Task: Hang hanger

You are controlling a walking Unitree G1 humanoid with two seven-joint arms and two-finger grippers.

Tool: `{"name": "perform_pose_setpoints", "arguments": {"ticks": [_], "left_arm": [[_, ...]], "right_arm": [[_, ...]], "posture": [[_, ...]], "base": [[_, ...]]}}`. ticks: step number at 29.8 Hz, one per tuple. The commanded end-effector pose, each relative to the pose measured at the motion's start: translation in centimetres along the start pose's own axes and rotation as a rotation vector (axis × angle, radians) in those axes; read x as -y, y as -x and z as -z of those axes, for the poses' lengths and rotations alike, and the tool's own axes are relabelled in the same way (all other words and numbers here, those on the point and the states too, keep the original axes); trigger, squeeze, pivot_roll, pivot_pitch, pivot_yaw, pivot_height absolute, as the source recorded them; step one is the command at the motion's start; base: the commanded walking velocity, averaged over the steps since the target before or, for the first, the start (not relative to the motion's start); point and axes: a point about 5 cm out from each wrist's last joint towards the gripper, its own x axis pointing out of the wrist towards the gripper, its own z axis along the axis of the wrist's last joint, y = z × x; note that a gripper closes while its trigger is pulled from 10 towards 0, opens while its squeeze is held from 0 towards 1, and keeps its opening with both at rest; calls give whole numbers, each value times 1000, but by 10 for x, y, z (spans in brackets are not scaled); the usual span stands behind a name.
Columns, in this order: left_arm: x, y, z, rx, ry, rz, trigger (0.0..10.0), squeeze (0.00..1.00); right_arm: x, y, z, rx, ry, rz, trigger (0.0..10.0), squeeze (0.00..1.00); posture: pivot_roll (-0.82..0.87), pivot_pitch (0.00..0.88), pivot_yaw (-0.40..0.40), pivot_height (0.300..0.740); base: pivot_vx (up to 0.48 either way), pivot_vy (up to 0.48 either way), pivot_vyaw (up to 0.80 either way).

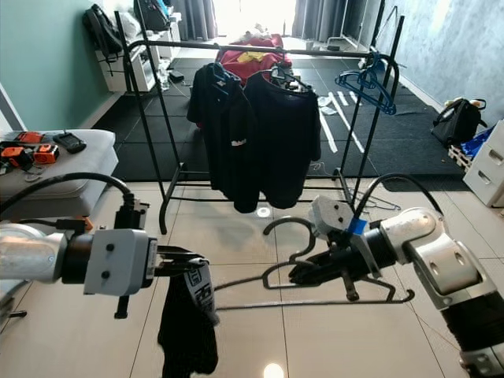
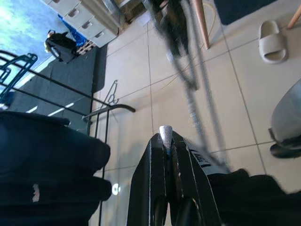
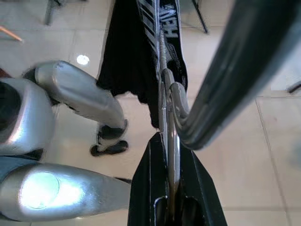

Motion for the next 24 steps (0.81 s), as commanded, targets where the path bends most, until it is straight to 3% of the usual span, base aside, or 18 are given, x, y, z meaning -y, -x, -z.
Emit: {"name": "perform_pose_setpoints", "arguments": {"ticks": [1, 17, 22, 24], "left_arm": [[-1, 3, 5, -57, -31, 20, 10000, 0], [-5, 13, 7, -100, -50, 42, 10000, 0], [-4, 13, 6, -98, -55, 49, 10000, 0], [-2, 11, 4, -88, -56, 60, 10000, 0]], "right_arm": [[-7, -6, -2, 21, -3, -77, 10000, 0], [-11, 1, 6, -48, -28, -102, 10000, 0], [-11, 3, 4, -26, -30, -89, 10000, 0], [-12, 1, -6, 42, -18, -104, 10000, 0]], "posture": [[-66, 0, -15, 740], [-65, 0, -13, 740], [-65, 0, -14, 740], [-64, 0, -10, 740]], "base": [[0, 0, 0], [0, 0, 0], [0, 0, 0], [0, 0, 0]]}}
